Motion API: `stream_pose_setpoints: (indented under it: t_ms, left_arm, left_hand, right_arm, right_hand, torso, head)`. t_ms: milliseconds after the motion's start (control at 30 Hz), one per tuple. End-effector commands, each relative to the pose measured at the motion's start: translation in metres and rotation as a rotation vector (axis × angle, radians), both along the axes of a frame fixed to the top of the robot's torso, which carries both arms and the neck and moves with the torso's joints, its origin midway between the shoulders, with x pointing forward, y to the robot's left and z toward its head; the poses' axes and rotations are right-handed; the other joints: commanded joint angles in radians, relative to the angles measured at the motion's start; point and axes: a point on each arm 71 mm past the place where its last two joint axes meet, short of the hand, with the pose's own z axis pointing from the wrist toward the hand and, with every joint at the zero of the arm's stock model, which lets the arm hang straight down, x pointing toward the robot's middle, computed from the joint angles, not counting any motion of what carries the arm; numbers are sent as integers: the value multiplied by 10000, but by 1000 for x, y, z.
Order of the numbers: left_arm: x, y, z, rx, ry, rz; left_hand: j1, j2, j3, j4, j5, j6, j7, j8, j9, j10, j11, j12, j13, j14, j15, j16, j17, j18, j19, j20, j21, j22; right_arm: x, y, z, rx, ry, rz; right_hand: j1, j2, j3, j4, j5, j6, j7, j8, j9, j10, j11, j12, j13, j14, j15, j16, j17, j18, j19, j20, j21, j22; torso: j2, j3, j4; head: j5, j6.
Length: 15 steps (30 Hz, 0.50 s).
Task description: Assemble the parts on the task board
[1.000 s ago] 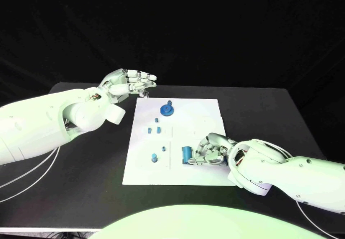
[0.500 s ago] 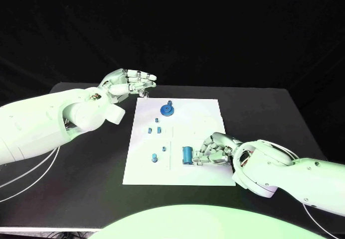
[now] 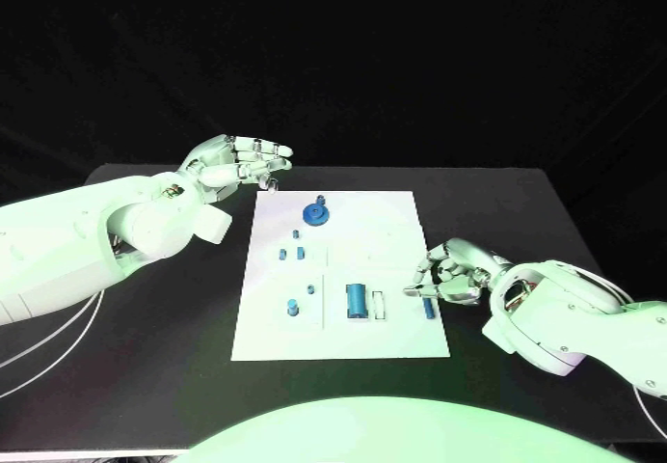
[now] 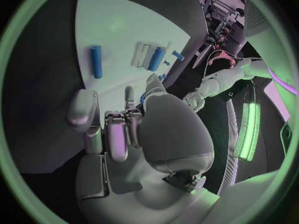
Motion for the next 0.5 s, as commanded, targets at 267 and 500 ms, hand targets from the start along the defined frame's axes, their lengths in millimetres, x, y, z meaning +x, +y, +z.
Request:
stream_pose_setpoints:
  t_ms: [267, 500]
  left_arm:
    - [-1, -1, 1, -210, -42, -105]
    - [-1, -1, 1, -208, -27, -115]
  left_hand:
    - [-59, 38, -69, 8, 23, -76, 27, 46, -9, -82, -8, 57, 10, -40, 52, -32, -7, 146, 70, 10, -28, -10]
    - [-59, 38, -69, 8, 23, -76, 27, 46, -9, -82, -8, 57, 10, -40, 52, -32, -7, 146, 70, 10, -28, -10]
  right_arm:
    - [-2, -22, -11, -1201, -517, 331]
    - [-5, -21, -24, -1593, -245, 289]
  right_hand:
    - [241, -110, 151, -3, -87, 87, 19, -121, -34, 127, 80, -11, 1393, 853, 81, -7, 1658, -58, 25, 84, 133, 124]
    - [213, -128, 175, 31, -144, 222, 0, -133, -36, 129, 69, -12, 1393, 850, 77, -11, 1646, -53, 27, 91, 124, 131]
  torso:
    - [2, 7, 7]
    - [17, 4, 33]
  head:
    - [-105, 1]
    - [-95, 1]
